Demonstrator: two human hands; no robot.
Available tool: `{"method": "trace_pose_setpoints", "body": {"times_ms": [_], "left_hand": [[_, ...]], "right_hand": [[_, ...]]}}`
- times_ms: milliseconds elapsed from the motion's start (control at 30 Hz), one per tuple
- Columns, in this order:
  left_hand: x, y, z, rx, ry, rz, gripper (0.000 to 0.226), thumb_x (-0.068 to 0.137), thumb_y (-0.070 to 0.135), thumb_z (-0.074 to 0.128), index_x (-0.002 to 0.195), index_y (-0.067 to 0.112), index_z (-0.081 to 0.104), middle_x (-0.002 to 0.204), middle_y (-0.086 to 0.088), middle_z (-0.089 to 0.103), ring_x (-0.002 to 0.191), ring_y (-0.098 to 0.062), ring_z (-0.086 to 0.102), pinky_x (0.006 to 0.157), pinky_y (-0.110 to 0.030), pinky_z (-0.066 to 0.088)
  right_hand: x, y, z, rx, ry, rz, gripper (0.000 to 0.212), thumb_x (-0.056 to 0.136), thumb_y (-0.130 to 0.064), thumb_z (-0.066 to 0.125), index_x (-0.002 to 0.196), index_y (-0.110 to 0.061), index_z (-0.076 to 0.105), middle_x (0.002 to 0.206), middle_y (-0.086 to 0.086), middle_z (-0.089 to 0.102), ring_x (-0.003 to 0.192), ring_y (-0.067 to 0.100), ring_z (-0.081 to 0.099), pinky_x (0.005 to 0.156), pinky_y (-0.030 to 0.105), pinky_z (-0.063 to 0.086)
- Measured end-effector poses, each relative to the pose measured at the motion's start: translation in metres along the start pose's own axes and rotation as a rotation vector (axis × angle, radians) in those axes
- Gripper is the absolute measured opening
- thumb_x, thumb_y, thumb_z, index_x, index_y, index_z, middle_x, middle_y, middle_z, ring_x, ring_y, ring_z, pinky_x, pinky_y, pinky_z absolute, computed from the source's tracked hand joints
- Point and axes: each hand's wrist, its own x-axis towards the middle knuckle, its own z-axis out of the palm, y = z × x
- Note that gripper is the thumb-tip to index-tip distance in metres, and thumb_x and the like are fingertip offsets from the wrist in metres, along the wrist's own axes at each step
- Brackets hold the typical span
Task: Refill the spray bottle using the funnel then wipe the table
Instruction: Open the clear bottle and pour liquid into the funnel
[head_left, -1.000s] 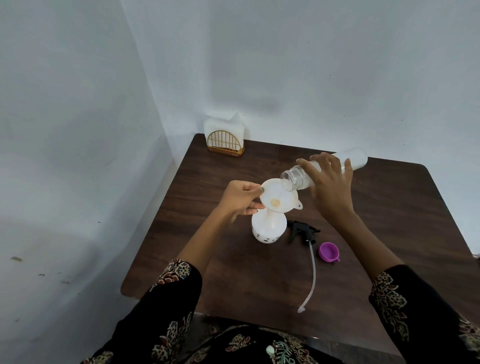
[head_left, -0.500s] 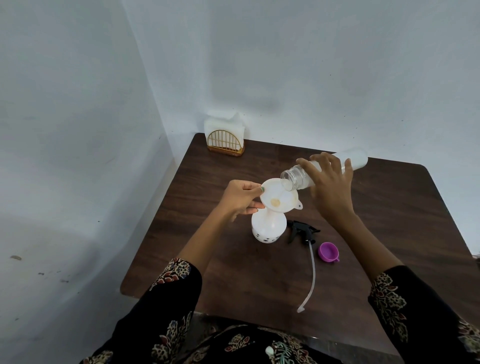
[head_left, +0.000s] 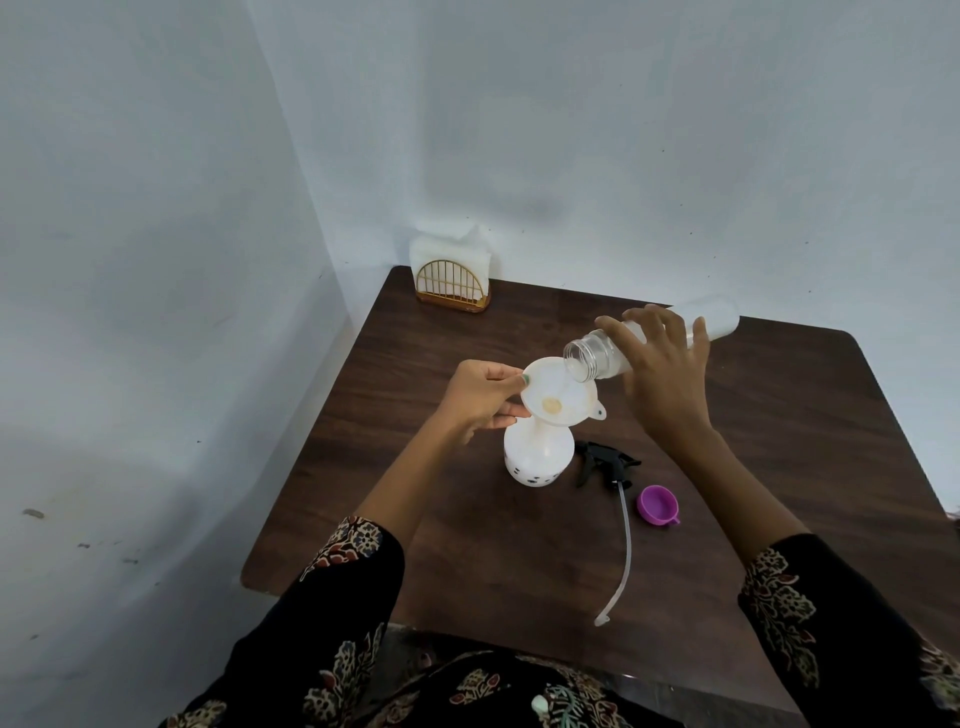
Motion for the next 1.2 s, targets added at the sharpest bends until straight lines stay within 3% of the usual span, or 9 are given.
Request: {"method": "trace_pose_setpoints", "body": {"times_ms": [800, 1200], "left_hand": [[-0.0013, 0.0010, -0.0004, 0.011, 0.009, 0.002, 0.020, 0.091, 0.021, 0.061, 0.108, 0.012, 0.065, 0.105, -0.007, 0.071, 0.071, -0.010, 0.069, 0.055, -0.018, 0.054], [-0.0003, 0.0028, 0.0002, 0.022, 0.011, -0.006, 0.019, 0.090, 0.020, 0.061, 0.107, 0.012, 0.064, 0.098, -0.002, 0.069, 0.069, -0.008, 0.069, 0.052, -0.016, 0.052]], "right_hand": [[-0.0014, -0.0001, -0.0005, -0.004, -0.005, 0.009, 0.072, 0.064, 0.011, 0.070, 0.121, -0.027, 0.049, 0.117, 0.010, 0.057, 0.117, 0.031, 0.041, 0.098, 0.070, 0.028], [-0.0045, 0.0011, 0.0005, -0.012, -0.011, 0.000, 0.071, 0.065, 0.010, 0.071, 0.121, -0.026, 0.046, 0.118, 0.012, 0.058, 0.118, 0.035, 0.045, 0.098, 0.070, 0.027]]}}
